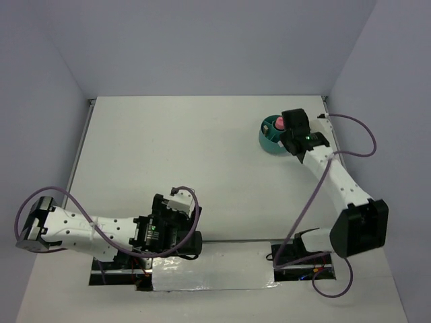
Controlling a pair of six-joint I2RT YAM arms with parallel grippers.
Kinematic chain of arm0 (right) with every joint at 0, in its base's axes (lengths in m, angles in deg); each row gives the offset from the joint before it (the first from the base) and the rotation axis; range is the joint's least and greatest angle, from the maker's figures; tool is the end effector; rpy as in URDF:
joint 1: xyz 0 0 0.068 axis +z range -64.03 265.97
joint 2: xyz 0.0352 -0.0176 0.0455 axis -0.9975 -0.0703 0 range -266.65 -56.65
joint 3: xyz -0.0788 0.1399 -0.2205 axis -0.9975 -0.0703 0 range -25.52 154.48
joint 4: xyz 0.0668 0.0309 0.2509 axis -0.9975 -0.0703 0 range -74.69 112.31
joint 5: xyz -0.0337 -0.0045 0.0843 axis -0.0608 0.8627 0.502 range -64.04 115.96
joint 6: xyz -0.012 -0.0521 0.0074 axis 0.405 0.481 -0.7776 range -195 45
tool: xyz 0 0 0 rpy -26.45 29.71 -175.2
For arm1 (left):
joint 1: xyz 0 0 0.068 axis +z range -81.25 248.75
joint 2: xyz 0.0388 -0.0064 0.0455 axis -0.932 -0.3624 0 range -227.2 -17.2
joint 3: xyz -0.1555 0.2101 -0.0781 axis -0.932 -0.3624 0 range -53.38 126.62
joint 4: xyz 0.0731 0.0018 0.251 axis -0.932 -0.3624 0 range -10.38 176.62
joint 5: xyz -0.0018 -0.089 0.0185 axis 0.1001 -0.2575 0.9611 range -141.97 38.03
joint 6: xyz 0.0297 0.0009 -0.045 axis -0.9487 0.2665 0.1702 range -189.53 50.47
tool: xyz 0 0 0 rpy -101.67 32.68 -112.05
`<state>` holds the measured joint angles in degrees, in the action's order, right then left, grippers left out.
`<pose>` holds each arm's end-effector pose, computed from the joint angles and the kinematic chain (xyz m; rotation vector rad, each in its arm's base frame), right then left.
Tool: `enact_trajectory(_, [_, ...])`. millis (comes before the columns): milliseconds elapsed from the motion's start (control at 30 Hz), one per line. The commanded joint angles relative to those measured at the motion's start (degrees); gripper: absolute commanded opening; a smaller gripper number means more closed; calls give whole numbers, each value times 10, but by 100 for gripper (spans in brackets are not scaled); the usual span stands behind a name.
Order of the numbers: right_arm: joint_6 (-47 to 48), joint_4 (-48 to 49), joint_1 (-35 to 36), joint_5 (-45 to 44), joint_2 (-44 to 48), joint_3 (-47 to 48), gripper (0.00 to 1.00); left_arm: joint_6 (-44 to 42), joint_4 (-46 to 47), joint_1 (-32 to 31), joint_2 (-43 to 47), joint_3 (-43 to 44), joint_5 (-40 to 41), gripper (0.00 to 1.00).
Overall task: Sort the stationery into containers
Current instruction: Place the stationery in the storage box.
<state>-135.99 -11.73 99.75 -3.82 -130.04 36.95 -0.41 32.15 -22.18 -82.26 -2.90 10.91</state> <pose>0.2672 0.0473 0.3049 1.1128 1.9352 0.0898 0.0284 -0.1936 0.2650 0.1564 2.0078 -0.1525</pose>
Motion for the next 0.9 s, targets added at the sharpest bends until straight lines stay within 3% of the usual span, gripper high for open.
enact_trajectory(0, [-156,-93,-17,-38,-61,80,0,23,-52,-1,0,1,19,99])
enact_trajectory(167, [-193,-72,-39,-22,-110,99,0,-26,28,-15,37,-36,21,99])
enact_trajectory(467, [-203,-16,-63,1,-132,89,0,-79,189,-18,159,-181,-21,99])
enact_trajectory(667, [-192,39,-75,26,-145,70,0,-122,235,-19,234,-213,-42,99])
enact_trajectory(867, [-189,48,-82,34,-165,67,3,-133,250,-19,251,-224,-51,99])
